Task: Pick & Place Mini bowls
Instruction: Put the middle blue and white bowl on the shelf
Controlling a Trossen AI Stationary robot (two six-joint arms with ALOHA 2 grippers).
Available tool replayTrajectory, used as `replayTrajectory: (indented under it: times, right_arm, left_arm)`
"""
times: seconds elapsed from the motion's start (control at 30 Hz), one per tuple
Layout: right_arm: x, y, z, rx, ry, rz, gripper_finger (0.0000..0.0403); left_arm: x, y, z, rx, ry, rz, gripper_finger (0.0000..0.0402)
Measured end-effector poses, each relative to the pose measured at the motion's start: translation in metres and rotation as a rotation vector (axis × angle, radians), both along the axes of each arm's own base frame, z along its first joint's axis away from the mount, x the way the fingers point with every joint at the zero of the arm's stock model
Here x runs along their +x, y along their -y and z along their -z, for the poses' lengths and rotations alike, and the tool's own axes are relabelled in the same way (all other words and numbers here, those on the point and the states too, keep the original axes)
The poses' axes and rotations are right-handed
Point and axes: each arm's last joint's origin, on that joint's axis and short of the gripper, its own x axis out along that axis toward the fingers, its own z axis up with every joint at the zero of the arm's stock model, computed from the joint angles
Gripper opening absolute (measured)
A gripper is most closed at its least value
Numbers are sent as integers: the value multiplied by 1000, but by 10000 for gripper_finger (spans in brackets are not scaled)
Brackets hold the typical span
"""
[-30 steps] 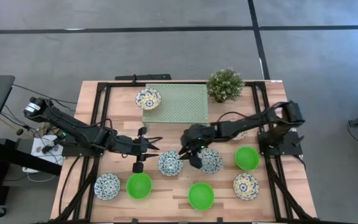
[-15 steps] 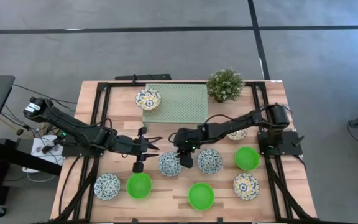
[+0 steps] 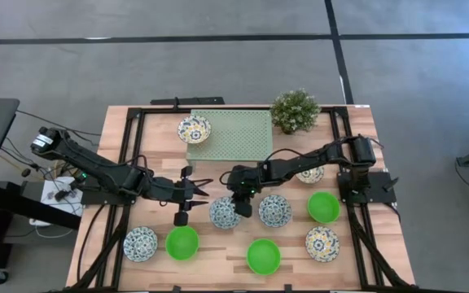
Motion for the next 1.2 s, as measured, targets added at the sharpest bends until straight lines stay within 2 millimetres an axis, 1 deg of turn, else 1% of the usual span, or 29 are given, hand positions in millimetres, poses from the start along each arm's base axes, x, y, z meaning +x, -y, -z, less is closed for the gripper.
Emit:
replayTrajectory:
  times: [0.1,0.13,0.27,0.33,0.43,0.53,0.63,0.73,0.87,0.97,1.1,1.2]
  right_arm:
    - [1,0,-1,5,16,-15,20]
    - [1,0,-3,10,22,-22,13]
    - [0,-1,-5,15,10,-40,20]
    - [-2,-1,-12,12,-26,-44,18]
    - [-5,-1,-38,-51,-52,-51,6]
    - [-9,2,-66,-133,-68,-43,9]
    - [-13,7,-97,-198,-41,-27,9]
    - [-20,15,-123,-241,-33,-35,4]
    - [-29,31,-158,-255,10,-5,6]
    - [-36,51,-181,-290,33,62,3]
    - [-41,81,-195,-319,28,144,3]
    - [-45,105,-201,-318,22,209,3]
  left_arm:
    - [0,0,0,0,0,0,106]
    - [0,0,0,0,0,0,106]
    - [0,0,0,0,0,0,106]
    - [0,0,0,0,0,0,106]
    - [0,0,0,0,0,0,106]
    - [0,0,0,-1,2,0,106]
    - [1,0,-1,-6,15,0,106]
    - [2,1,-3,-16,37,0,106]
    - [2,1,-4,-17,41,0,106]
    - [2,1,-4,-17,41,-1,106]
    - [2,1,-4,-17,41,0,106]
    - [2,1,-4,-17,41,-1,106]
